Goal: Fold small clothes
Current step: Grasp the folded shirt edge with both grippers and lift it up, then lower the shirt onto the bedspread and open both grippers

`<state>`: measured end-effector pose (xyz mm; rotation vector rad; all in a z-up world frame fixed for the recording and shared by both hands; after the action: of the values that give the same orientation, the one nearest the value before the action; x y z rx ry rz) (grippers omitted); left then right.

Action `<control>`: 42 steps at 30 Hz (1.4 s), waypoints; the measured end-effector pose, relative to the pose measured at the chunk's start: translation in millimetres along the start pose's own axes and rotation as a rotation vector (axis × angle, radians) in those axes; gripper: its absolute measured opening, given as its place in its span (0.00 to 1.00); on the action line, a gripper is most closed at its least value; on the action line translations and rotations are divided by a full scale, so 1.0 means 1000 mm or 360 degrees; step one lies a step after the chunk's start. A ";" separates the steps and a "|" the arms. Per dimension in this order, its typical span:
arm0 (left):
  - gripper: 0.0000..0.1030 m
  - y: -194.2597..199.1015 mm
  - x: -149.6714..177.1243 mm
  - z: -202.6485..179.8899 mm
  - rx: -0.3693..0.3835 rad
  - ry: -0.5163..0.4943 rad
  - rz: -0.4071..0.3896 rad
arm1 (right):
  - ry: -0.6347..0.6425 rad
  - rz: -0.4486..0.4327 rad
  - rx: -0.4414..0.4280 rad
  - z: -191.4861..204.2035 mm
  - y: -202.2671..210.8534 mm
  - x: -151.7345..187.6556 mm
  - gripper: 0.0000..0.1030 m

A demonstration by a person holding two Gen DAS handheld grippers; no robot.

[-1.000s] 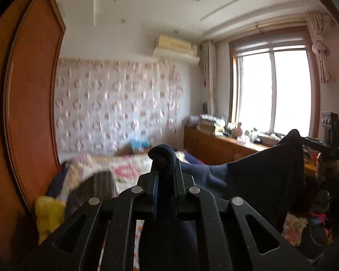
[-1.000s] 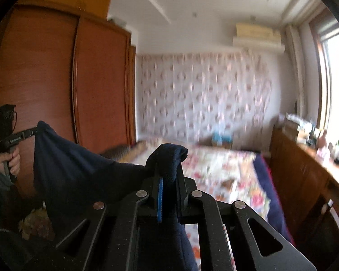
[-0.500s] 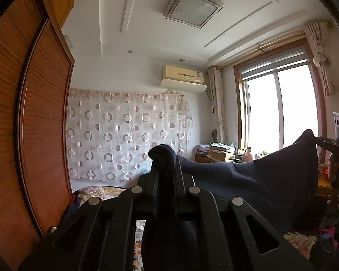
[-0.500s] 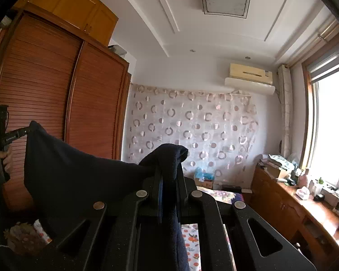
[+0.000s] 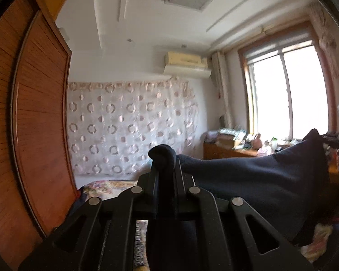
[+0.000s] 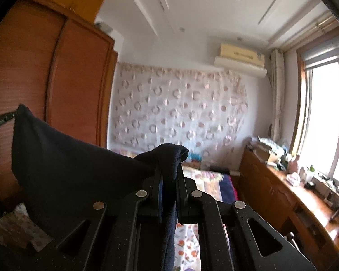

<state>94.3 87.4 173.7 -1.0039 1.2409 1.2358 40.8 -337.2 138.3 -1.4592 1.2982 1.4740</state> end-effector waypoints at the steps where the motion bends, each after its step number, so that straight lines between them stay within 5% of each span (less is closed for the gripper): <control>1: 0.10 -0.019 0.010 0.004 -0.0010 0.0016 0.0061 | 0.0011 0.0033 0.0011 0.000 -0.014 0.005 0.08; 14: 0.10 -0.203 0.117 0.009 -0.0070 -0.0035 0.0548 | 0.0084 0.0500 0.0155 0.002 -0.187 0.032 0.08; 22: 0.10 -0.255 0.152 0.005 -0.0081 -0.0041 0.0681 | 0.0012 0.0636 0.0147 -0.009 -0.254 0.016 0.08; 29: 0.12 -0.285 0.175 0.000 -0.0075 -0.0089 0.0787 | -0.0031 0.0768 0.0128 -0.022 -0.276 0.043 0.08; 32: 0.18 -0.292 0.183 -0.001 -0.0058 -0.0077 0.0849 | -0.0103 0.0814 0.0117 -0.026 -0.280 0.045 0.08; 36: 0.44 -0.287 0.189 -0.002 -0.0025 -0.0065 0.0876 | -0.0139 0.0825 0.0182 -0.032 -0.274 0.039 0.36; 42: 0.76 -0.246 0.194 -0.018 0.0080 -0.0016 0.0858 | -0.0251 0.0798 0.0129 -0.034 -0.217 0.031 0.43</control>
<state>320.8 65.4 -43.1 -0.6395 1.5867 1.6031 251.5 -316.3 72.9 -0.9797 1.6790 1.7825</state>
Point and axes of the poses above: each gripper's, at about its wrist camera, not at the fingertips, and y roughly against the way its jaws point, z to its left, x to its underside, the point moved 7 cm from there along -y, roughly the way its jaws point, and after that the axes turned 4 degrees about -y, right-handed, at the moved point
